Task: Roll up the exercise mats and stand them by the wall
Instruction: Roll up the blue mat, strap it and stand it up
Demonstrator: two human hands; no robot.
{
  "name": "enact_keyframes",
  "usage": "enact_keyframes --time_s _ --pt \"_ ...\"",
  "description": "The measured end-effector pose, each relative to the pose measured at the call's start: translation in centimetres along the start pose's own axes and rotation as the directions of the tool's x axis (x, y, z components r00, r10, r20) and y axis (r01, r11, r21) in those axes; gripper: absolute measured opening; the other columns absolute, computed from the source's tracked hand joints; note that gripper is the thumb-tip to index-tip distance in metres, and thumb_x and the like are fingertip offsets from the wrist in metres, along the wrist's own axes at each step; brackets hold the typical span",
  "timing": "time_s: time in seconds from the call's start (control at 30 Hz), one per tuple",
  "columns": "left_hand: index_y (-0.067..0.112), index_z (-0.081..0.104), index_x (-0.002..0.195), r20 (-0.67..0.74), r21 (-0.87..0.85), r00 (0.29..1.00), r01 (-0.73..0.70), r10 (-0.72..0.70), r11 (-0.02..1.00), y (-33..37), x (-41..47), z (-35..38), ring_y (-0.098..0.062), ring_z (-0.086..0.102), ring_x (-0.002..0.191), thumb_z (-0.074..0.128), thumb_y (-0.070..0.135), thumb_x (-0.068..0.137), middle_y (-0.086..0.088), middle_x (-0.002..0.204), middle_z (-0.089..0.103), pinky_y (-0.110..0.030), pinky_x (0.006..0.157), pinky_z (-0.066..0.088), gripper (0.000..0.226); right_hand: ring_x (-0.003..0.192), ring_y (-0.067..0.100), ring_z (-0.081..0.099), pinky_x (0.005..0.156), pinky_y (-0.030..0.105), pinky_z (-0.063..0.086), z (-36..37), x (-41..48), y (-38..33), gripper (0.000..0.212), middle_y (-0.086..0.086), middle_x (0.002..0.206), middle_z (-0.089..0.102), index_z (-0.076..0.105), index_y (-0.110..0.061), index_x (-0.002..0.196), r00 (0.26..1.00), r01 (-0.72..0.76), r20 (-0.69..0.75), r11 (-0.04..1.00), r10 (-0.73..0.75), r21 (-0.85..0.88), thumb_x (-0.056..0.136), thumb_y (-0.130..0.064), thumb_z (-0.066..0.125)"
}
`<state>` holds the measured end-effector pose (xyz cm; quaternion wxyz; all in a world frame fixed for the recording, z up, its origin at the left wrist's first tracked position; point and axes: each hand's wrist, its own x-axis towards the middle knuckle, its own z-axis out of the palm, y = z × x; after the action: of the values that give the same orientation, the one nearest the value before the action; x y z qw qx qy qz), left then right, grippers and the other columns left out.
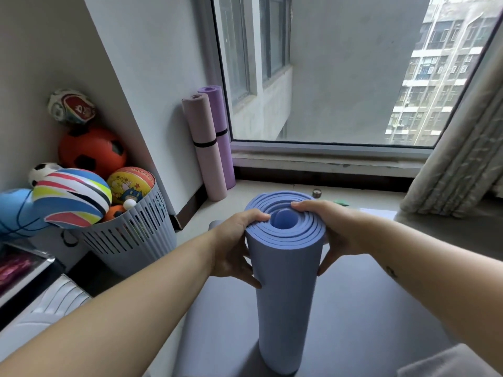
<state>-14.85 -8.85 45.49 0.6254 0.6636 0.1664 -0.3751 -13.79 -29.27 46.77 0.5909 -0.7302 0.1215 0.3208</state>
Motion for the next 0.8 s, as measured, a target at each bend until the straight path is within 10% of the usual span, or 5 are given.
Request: enact_keyframes --time_s 0.3,0.53,0.8 --pt "0.023 0.057 0.120 -0.084 0.539 0.971 -0.144 0.222 0.830 1.3 -2.7 1.9 -0.023 0.061 0.107 0.068 0.048 0.082 -0.004 0.113 0.066 -0.043 0.086 0.055 0.047 0.109 0.033 0.060 0.076 0.069 0.050 0.5 -2.8 2.2 0.037 0.009 0.114 0.066 0.057 -0.028 0.119 0.999 0.051 -0.017 0.999 -0.051 -0.013 0.090 -0.051 0.053" --pt "0.026 0.061 0.100 -0.129 0.655 0.800 -0.375 0.586 0.656 -1.2 -4.2 3.4 -0.018 0.068 0.080 0.067 0.034 0.064 -0.001 0.088 0.068 -0.035 0.071 0.058 0.038 0.118 0.026 0.052 0.100 0.059 0.041 1.4 -5.7 3.8 0.039 -0.004 0.122 0.055 0.044 -0.040 0.123 0.982 0.177 -0.008 0.945 -0.187 -0.274 0.088 -0.056 0.051" --pt "0.023 0.058 0.124 0.042 0.753 0.467 -0.596 0.883 0.279 -2.9 -6.5 5.1 -0.007 0.058 0.102 0.066 0.019 0.075 0.007 0.113 0.062 -0.020 0.092 0.046 0.050 0.084 0.005 0.063 0.070 0.017 0.053 1.9 -8.7 1.5 0.041 -0.011 0.095 0.065 0.060 -0.026 0.113 0.763 0.484 0.059 0.508 -0.644 -0.713 0.074 -0.026 0.074"
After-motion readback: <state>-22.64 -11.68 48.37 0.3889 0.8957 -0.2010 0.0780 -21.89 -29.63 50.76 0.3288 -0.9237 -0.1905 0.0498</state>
